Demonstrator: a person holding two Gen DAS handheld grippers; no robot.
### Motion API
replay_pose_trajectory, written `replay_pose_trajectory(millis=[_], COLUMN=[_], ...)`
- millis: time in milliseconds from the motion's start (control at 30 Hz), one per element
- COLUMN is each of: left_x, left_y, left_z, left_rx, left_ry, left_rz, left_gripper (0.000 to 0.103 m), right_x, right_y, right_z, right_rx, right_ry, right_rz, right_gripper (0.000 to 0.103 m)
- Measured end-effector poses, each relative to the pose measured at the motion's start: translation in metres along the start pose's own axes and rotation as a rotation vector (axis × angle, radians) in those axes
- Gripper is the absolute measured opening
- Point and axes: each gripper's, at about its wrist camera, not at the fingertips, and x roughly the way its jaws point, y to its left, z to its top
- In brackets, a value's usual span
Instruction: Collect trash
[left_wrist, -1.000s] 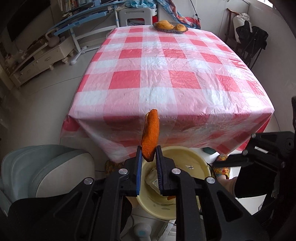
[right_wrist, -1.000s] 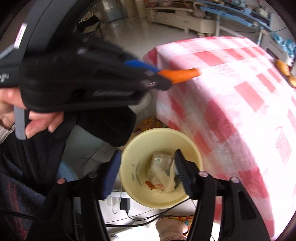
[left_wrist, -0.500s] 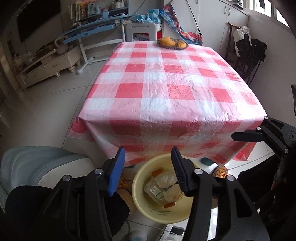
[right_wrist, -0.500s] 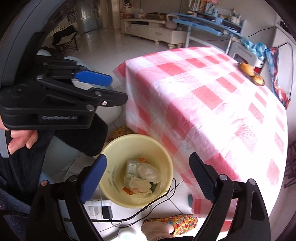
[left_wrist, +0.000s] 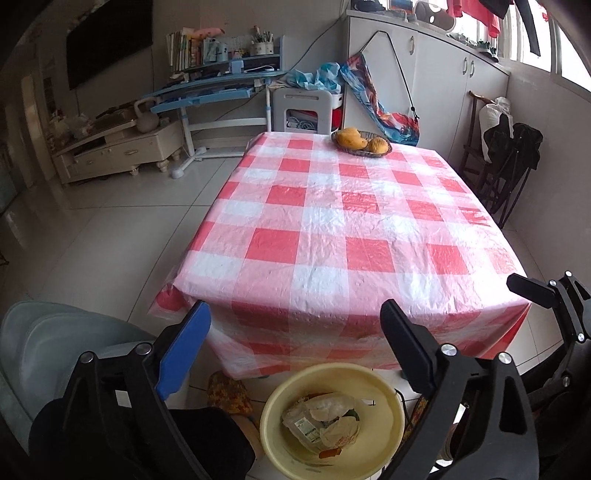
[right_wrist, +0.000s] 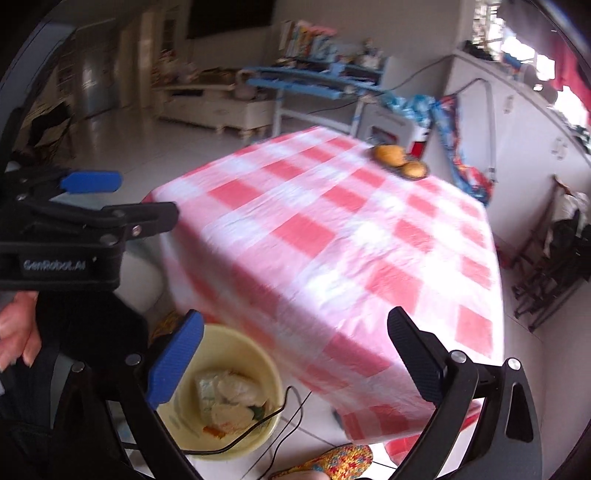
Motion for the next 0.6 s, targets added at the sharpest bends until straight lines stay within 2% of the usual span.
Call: replay_pose_trajectory(millis=[167, 267, 400, 467, 600], left_x=[0.0, 0.001, 0.003, 0.007, 0.007], left_y=[-0.02, -0.029, -0.016, -0.005, 0.005], left_z=[0.024, 0.041, 0.05, 0.048, 0.049], left_rx=[0.059, 0.098, 0.031, 0.003, 0.016], left_ry=[-0.052, -0.104, -0.14, -0.139, -0.145], left_rz=[-0.011, 0.016, 0.036, 0.048, 0.081], left_gripper=[0.096, 0.096, 0.096, 0.096, 0.096], right_x=[-0.012, -0.014, -0.017, -0.014, -0.013], right_y=[-0.012, -0.018, -0.025, -0.028, -0.028], right_z=[0.009, 0.015, 0.025, 0.028, 0.035], right_rx=[0.075, 0.114, 0.169, 0.194, 0.217], right_ry=[-0.113, -0.155, -0.216, -0.219, -0.227], right_rz=[-0.078, -0.144, -0.218, -0.237, -0.277], right_gripper=[0.095, 0.095, 0.095, 0.095, 0.095])
